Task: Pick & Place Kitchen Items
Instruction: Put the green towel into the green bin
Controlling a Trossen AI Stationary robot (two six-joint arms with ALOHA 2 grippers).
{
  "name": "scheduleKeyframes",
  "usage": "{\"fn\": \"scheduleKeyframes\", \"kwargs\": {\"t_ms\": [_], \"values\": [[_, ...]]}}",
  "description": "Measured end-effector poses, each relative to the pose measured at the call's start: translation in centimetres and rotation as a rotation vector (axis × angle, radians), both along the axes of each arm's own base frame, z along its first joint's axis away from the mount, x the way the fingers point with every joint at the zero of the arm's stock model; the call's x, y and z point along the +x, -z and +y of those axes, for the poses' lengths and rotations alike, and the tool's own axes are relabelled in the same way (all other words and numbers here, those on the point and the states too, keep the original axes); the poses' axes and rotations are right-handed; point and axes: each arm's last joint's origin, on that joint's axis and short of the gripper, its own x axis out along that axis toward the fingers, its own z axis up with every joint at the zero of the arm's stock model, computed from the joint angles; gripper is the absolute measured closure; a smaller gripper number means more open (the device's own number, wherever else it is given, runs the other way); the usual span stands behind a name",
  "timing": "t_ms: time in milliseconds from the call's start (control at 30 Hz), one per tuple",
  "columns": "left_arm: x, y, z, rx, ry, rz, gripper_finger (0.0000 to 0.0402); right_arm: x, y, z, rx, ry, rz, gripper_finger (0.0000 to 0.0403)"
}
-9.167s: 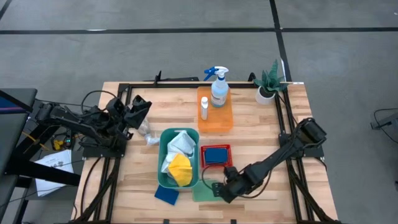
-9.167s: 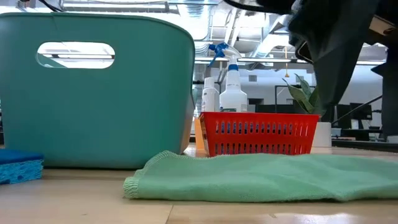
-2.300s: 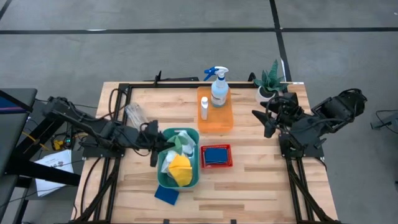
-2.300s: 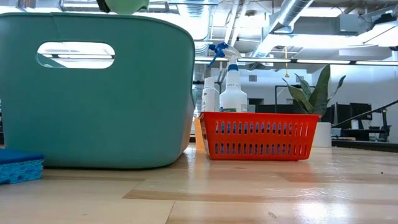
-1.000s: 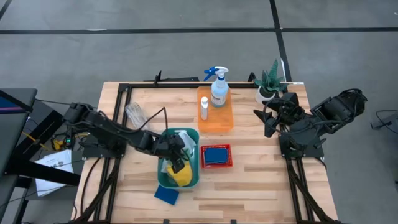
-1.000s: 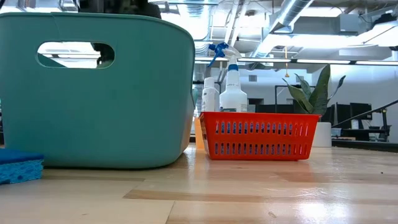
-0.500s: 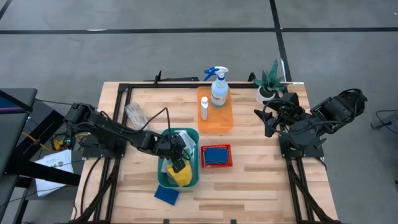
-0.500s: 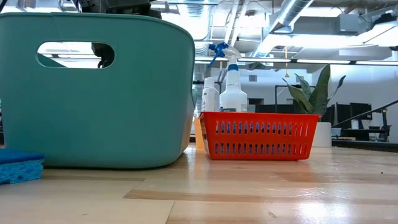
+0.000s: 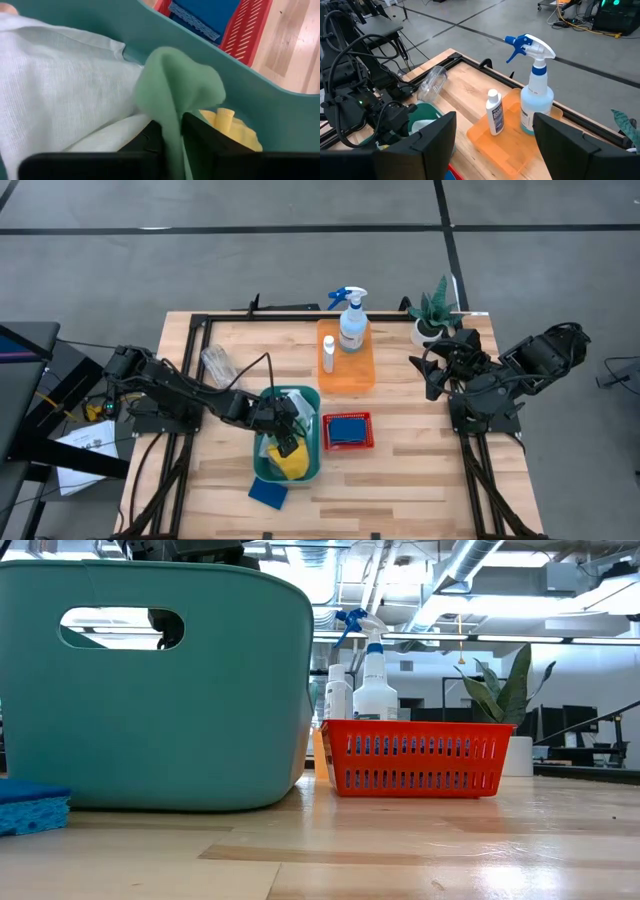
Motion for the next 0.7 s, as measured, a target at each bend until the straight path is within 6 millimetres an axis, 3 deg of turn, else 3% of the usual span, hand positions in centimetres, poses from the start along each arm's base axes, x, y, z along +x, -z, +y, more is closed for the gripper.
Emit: {"fn": "scheduleKeyframes", "kwargs": {"t_ms": [700], "values": [[-0.4, -0.83, 0.22, 0.025, -0.051, -0.038, 0.0211, -0.04, 0.05, -0.02, 0.008, 0.006, -0.002, 0.0148]]}}
